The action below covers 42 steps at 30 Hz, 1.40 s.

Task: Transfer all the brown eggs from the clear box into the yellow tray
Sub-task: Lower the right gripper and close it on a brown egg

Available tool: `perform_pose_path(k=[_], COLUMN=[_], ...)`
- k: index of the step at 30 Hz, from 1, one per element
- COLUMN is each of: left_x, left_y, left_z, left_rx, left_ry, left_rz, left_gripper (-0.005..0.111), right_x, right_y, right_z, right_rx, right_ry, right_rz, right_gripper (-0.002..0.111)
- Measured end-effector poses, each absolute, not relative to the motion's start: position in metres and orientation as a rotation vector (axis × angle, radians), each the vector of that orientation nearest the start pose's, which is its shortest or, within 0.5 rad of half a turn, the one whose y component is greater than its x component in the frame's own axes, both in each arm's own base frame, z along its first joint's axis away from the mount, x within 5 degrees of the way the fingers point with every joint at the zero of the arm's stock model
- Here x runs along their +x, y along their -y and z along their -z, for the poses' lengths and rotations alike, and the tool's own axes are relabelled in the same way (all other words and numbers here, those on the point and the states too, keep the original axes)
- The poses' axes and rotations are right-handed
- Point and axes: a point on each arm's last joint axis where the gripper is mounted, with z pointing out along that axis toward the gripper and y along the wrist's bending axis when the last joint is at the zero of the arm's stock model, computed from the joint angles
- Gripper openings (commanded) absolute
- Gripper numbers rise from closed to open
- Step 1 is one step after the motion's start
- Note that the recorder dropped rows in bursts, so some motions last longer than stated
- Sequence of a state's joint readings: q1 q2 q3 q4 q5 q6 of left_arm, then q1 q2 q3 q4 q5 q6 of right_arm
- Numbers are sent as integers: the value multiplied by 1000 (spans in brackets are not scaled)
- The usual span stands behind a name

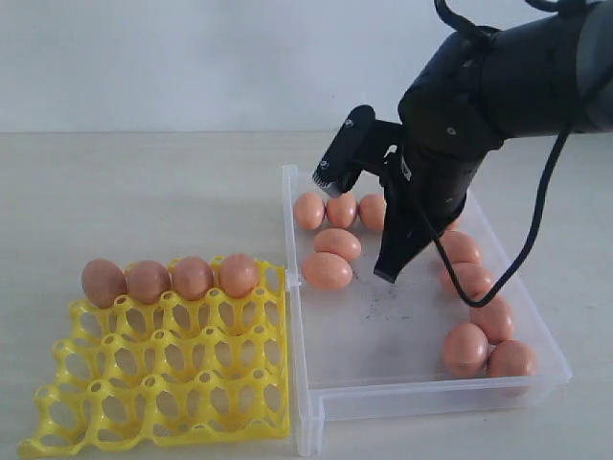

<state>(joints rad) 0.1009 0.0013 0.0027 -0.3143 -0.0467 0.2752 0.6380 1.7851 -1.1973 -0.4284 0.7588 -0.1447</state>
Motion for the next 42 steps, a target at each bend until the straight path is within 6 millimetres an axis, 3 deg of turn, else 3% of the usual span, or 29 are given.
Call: perform_pose_path(k=[4,8,12,18,20,23,25,30,42], left_x=[56,56,56,56,56,56,56,56,56], left_y=[-7,-7,-7,-7,-7,-7,-7,-7,-7], left_z=[-216,-216,-216,-216,-216,-216,-216,-216,-216], left_rx=[-113,-113,-113,-113,-113,-113,-113,-113,-113], left_ry=[-1439,-1439,-1439,-1439,-1439,-1439,-1439,-1439,-1439], left_rz=[-61,-61,-61,-61,-61,-61,-61,-61,-61], left_gripper=[4,4,4,4,4,4,4,4,4], right_x=[282,278,288,303,304,305,307,312,326], right_y=[-219,-230,-236,-244,-243,-241,-240,-238,-248], right_z=[-217,-227,-231,-236,-228,-207,-194,-178,-192], right_rx=[-1588,-1744,-1898,-1672,-1711,-1784,-1800,-1778,-1700], right_ry=[-2449,-2296,-1983,-1956,-1975,-2057,-2116,-2180,-2162], right_rz=[-154,-308,-220,-193,-171,-145,-126,-68,-60], right_gripper=[0,0,0,4,15,43,53,54,54])
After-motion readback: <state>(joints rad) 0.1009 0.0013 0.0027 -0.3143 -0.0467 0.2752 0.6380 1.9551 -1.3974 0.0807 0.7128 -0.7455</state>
